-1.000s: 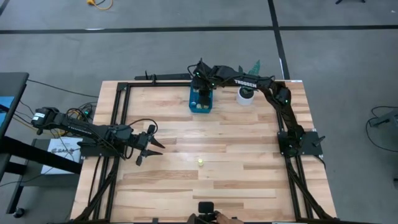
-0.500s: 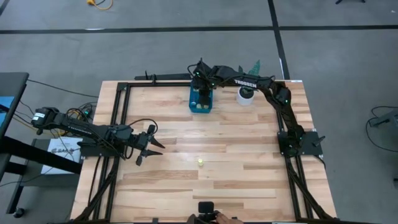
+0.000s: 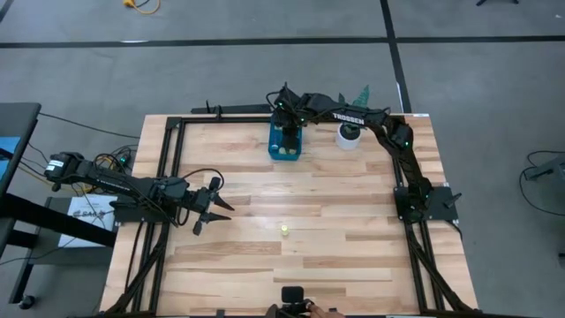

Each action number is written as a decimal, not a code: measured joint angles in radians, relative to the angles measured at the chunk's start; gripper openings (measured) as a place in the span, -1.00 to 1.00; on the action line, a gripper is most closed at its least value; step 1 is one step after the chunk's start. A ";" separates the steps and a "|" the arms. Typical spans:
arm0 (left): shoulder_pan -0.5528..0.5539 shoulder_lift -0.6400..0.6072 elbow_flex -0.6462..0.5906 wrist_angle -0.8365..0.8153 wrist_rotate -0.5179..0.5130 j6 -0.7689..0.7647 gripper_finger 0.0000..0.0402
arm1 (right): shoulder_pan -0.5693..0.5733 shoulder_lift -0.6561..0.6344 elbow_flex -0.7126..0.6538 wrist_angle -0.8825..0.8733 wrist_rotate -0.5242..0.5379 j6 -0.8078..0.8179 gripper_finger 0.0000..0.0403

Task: Pick and place pill bottles into a basket
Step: Put the top yellow pill bottle into the blue container, then put the yellow pill bottle into the blue container

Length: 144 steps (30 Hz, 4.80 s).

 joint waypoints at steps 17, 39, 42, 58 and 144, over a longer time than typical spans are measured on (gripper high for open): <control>0.000 0.000 0.000 0.000 0.005 -0.006 -0.36 | 0.015 0.000 0.000 -0.031 0.027 -0.025 -0.46; 0.000 0.000 0.000 0.005 0.002 0.008 -0.36 | 0.083 -0.140 0.000 -0.298 0.019 0.112 0.15; 0.000 0.000 0.000 0.011 0.008 0.027 -0.36 | 0.122 -0.200 0.002 -0.349 -0.055 0.177 0.13; -0.017 0.000 0.000 0.008 0.056 0.080 -0.36 | 0.520 -0.494 -0.605 0.195 -0.013 0.578 0.12; -0.061 0.000 0.000 0.051 -0.104 0.010 -0.36 | 0.780 -0.302 -0.900 0.941 0.230 0.549 -0.09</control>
